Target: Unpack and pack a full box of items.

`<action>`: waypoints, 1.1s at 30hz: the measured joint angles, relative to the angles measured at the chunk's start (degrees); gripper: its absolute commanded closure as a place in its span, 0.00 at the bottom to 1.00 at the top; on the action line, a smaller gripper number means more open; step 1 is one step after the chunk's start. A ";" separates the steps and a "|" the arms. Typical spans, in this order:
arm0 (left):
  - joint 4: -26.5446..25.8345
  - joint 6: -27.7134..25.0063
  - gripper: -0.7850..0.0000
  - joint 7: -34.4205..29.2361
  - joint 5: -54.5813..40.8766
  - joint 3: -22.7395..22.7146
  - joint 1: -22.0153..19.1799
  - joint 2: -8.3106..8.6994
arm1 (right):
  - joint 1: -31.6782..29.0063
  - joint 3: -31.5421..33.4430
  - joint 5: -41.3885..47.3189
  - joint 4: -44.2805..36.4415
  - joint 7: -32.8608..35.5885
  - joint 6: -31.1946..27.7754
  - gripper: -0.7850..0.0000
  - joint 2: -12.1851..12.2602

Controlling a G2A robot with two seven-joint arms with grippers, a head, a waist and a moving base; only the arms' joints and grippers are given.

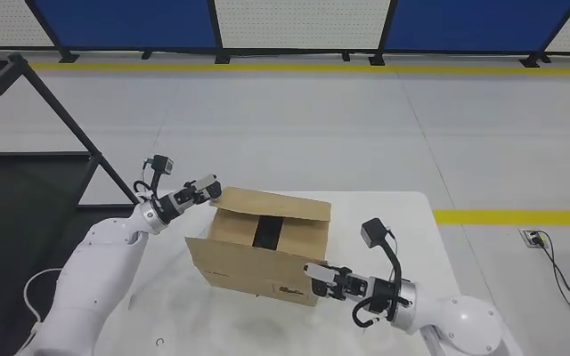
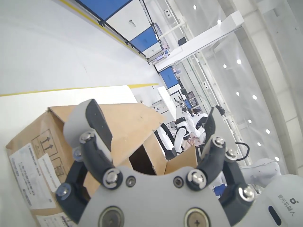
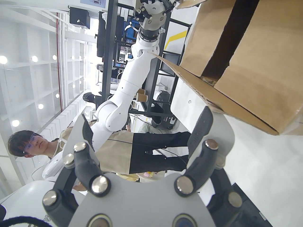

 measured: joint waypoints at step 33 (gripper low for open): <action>-0.43 0.78 0.00 -0.78 -1.27 0.13 2.58 1.99 | 13.25 -11.89 -7.31 21.00 -22.12 -6.27 0.00 -2.47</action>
